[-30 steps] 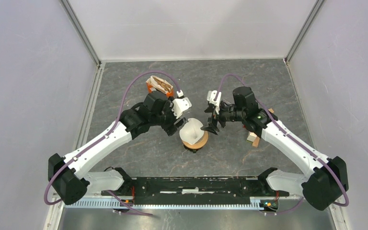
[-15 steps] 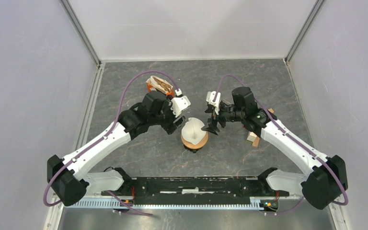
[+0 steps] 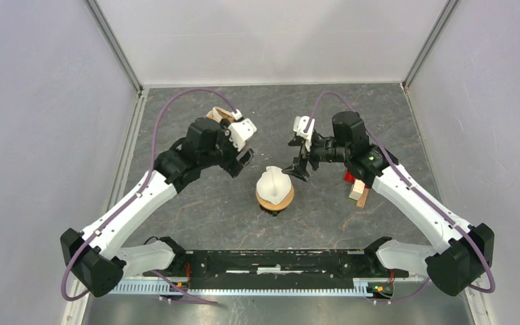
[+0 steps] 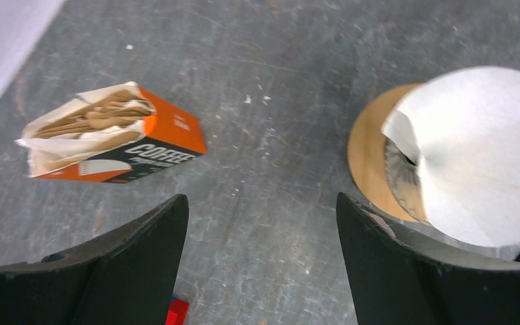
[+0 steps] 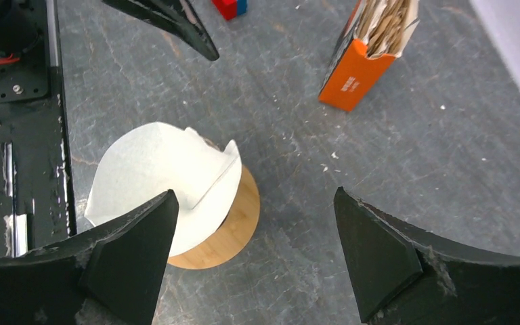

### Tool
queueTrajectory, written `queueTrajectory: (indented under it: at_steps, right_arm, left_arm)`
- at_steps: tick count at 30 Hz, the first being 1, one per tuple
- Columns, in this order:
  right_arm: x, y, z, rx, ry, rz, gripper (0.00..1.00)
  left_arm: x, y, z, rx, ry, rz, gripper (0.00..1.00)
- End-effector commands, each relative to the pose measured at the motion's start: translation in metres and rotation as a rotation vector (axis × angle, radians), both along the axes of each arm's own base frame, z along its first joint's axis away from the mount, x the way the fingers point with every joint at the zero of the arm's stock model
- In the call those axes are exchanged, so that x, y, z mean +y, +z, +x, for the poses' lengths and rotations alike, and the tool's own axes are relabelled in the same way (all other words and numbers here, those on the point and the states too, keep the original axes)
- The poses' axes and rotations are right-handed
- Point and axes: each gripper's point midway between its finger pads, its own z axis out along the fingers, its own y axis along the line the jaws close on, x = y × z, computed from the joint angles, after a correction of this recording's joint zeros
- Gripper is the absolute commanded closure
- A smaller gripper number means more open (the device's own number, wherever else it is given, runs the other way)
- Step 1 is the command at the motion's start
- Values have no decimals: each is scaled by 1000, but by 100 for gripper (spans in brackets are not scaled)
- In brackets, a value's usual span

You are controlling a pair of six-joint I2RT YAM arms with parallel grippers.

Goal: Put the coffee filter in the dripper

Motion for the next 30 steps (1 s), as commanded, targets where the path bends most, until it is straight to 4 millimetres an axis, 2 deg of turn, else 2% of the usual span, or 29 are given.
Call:
queueTrajectory:
  at_steps: [1,5,10,15,19,21,24,27,30]
  right_arm:
    - [-5,37,19,-52,-86,45,7]
    - [-21,52,42,-72,-199,62,5]
    - [-48,56,61,-74,-338,78,4]
    - [-84,61,77,-161,-522,87,2]
    - [-99,67,81,-213,-591,79,2]
    - [-101,63,78,-216,-586,61,2]
    - [-93,51,64,-213,-493,44,2]
    - [-65,39,30,-163,-247,67,2]
    - [-43,28,-2,-102,-58,112,2]
  left_arm:
    - [14,47,27,-87,140,-143,13]
    - [25,62,42,-86,248,-267,11]
    - [31,71,56,-78,338,-401,10]
    - [28,66,70,-64,396,-480,7]
    - [26,66,78,-71,393,-502,4]
    - [10,65,62,-28,264,-497,3]
    - [-16,57,13,103,-4,-482,5]
    - [-26,38,-27,236,-144,-480,8]
    - [-31,13,-47,278,-218,-429,9]
